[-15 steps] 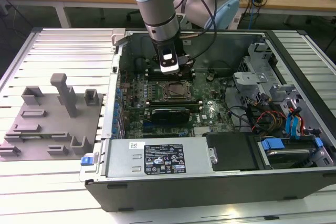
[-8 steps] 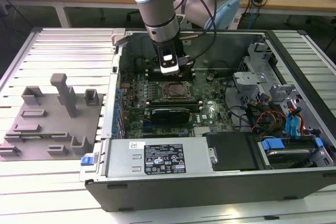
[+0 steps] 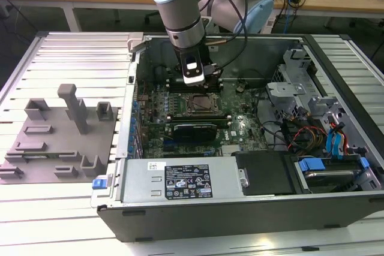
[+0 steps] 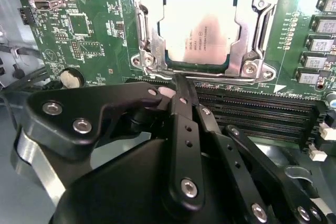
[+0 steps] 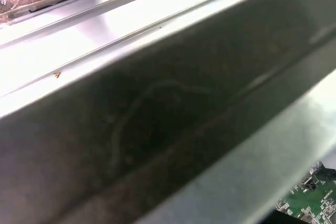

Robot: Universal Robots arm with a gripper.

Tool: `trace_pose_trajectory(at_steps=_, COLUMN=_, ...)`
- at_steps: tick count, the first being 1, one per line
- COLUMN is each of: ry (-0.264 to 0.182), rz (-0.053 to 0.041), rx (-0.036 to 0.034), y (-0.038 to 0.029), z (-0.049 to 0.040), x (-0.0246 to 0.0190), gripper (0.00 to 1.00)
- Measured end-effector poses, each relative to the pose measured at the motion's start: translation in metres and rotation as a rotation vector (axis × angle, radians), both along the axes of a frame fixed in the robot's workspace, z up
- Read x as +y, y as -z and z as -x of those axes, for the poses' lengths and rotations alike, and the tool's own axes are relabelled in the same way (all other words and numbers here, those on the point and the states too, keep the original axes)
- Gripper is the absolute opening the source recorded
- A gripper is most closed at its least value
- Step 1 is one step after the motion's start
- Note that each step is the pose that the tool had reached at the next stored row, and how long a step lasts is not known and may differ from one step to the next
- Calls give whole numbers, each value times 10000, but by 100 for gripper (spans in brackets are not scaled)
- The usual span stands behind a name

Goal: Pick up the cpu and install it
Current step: 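Install the first cpu locking lever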

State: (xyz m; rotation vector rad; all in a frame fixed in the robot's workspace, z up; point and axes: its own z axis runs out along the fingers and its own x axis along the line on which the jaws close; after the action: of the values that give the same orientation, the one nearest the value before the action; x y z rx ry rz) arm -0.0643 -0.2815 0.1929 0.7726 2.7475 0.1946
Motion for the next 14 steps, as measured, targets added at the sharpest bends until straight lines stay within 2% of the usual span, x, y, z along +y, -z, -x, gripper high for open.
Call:
trace_pose_trajectory(at_steps=3, ry=0, rz=-8, rx=-13, y=-10, z=-25, x=1, gripper=11)
trace_pose_trajectory(at_steps=4, ry=1, rz=-9, rx=-15, y=-38, z=-26, x=2, gripper=11)
trace_pose_trajectory(at_steps=7, ry=0, rz=-2, rx=-8, y=-149, z=-25, x=0, gripper=11)
trace_pose_trajectory(at_steps=8, ry=0, rz=-2, rx=-7, y=-216, z=-24, x=0, gripper=11)
trace_pose_trajectory(at_steps=14, ry=-1, rz=3, rx=-6, y=-429, z=-25, x=0, gripper=11)
